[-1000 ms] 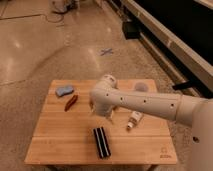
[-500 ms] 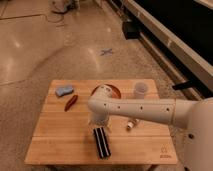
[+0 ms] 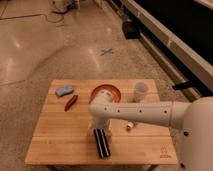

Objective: Place the eraser on the white sponge

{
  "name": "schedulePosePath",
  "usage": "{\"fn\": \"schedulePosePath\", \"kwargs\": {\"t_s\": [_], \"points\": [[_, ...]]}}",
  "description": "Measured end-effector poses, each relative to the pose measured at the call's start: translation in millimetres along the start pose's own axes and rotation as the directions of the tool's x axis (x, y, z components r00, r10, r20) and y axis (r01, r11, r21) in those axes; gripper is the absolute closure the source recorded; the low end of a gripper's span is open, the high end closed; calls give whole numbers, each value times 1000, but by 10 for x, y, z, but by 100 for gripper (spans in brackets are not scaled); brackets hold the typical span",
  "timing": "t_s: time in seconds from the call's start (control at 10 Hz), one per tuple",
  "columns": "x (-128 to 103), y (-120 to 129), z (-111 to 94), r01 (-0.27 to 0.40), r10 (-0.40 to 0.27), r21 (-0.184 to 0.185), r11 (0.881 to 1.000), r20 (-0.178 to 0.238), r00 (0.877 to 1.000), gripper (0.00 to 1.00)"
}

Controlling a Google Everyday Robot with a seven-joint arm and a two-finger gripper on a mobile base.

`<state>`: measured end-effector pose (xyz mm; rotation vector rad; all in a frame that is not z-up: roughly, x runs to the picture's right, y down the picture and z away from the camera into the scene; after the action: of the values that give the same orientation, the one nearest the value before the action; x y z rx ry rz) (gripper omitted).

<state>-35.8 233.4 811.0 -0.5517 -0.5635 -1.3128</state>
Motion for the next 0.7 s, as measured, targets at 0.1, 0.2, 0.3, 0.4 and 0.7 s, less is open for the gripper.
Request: {"fn": "schedulePosePath", "kwargs": {"t_s": [0.1, 0.2, 0.3, 0.4, 0.7], "points": [[-11, 18, 39, 6, -6, -10, 1000, 3, 1000, 27], [-37, 28, 70, 7, -7, -25, 1000, 15, 1000, 38], [-58, 22, 79, 6, -5, -33, 999, 27, 1000, 46], [-71, 15, 75, -1, 3, -51, 999, 40, 999, 59], [-28, -21, 11, -37, 40, -83, 996, 40, 998, 87]]}}
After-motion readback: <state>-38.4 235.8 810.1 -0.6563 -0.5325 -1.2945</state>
